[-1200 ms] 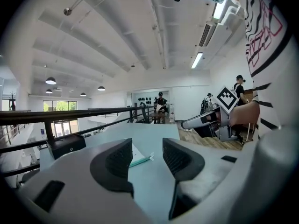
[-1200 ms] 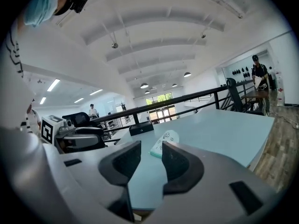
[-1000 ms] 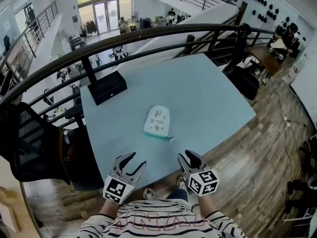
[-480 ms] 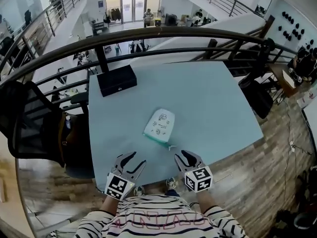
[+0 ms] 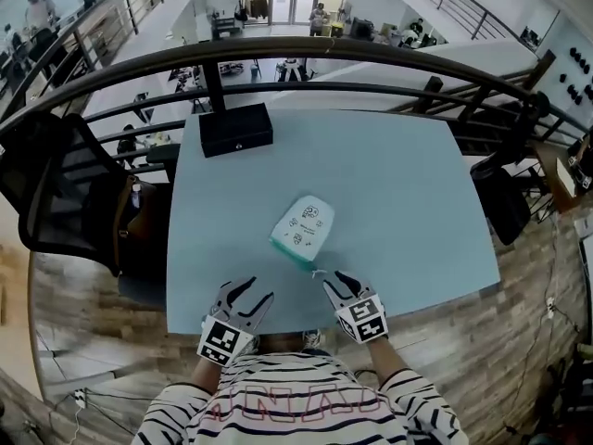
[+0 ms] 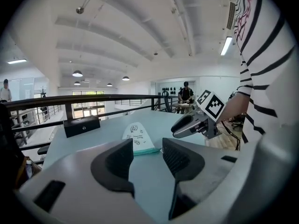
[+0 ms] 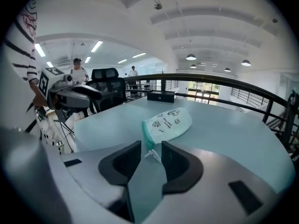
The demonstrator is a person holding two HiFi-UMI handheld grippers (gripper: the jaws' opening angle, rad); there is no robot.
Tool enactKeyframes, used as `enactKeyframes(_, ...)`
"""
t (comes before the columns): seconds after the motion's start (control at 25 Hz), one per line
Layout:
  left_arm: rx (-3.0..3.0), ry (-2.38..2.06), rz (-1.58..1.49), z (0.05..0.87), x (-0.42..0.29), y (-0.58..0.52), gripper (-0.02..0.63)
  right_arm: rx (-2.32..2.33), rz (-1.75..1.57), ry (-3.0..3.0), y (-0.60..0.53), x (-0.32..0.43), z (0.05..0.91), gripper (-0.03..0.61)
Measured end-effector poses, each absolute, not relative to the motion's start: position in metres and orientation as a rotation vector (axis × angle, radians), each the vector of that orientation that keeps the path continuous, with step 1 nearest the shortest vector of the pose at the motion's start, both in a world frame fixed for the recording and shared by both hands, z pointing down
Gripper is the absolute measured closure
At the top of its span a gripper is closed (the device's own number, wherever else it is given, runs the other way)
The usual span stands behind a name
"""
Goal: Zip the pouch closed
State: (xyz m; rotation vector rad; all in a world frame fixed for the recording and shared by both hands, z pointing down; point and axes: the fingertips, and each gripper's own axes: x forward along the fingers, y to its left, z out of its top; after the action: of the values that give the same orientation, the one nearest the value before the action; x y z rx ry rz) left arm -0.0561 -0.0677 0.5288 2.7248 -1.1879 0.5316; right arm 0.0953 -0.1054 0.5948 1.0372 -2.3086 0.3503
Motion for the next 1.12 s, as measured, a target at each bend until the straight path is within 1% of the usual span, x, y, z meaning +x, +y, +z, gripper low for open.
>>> enactKeyframes(0.4,2.623,-1.3,0.592,0.552,-0.041,-0.07,0.433,0.722,0.21,-2.245,-0.126,0.092,0.649,0.433)
enactKeyframes(0.68,2.589,-1.314,0.631,0.566,-0.022,-0.066,0.433,0.571,0.124,-2.235,-0.134,0.082,0.667,0.435)
enactKeyframes(1.04,2.579,-1.237,0.706,0.586,-0.013,-0.064,0.433,0.524,0.114,-2.24,-0.137,0.072,0.673,0.529)
enactKeyframes(1.12,2.582,-1.212,0.723,0.592,-0.011,-0.065,0.433,0.525,0.145,-2.261,-0.134,0.069,0.67,0.538)
